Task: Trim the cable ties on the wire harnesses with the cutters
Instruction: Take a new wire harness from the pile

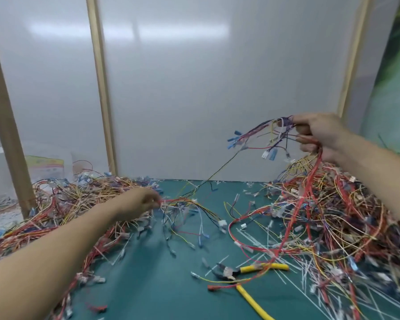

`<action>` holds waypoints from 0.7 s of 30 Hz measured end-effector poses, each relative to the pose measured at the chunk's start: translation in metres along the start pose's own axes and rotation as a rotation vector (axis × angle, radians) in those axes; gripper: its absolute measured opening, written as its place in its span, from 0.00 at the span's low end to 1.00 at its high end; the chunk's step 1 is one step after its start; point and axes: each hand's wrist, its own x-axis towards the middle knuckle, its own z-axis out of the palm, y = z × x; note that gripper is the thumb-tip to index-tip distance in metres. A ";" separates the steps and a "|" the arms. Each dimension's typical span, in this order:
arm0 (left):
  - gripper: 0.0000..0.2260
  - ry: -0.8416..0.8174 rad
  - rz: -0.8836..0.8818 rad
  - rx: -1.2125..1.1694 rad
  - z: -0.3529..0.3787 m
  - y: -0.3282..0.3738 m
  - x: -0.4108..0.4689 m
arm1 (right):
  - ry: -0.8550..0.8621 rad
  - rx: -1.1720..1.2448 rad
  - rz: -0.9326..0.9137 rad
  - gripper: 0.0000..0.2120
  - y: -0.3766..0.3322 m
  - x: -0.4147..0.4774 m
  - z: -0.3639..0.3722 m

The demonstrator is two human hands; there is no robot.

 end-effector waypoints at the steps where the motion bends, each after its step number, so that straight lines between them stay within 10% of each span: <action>1: 0.06 0.065 -0.014 -0.097 -0.003 -0.008 -0.001 | 0.055 0.007 -0.002 0.11 -0.001 0.004 -0.007; 6: 0.08 0.396 -0.277 -0.475 -0.032 -0.034 -0.001 | 0.163 0.101 -0.035 0.11 -0.003 0.016 -0.018; 12: 0.04 0.027 -0.170 -0.178 -0.032 0.007 0.005 | -0.125 -0.047 0.083 0.10 0.028 -0.004 0.028; 21: 0.22 0.000 0.085 -0.060 0.014 0.020 0.002 | -0.553 -0.967 0.091 0.08 0.083 -0.031 0.077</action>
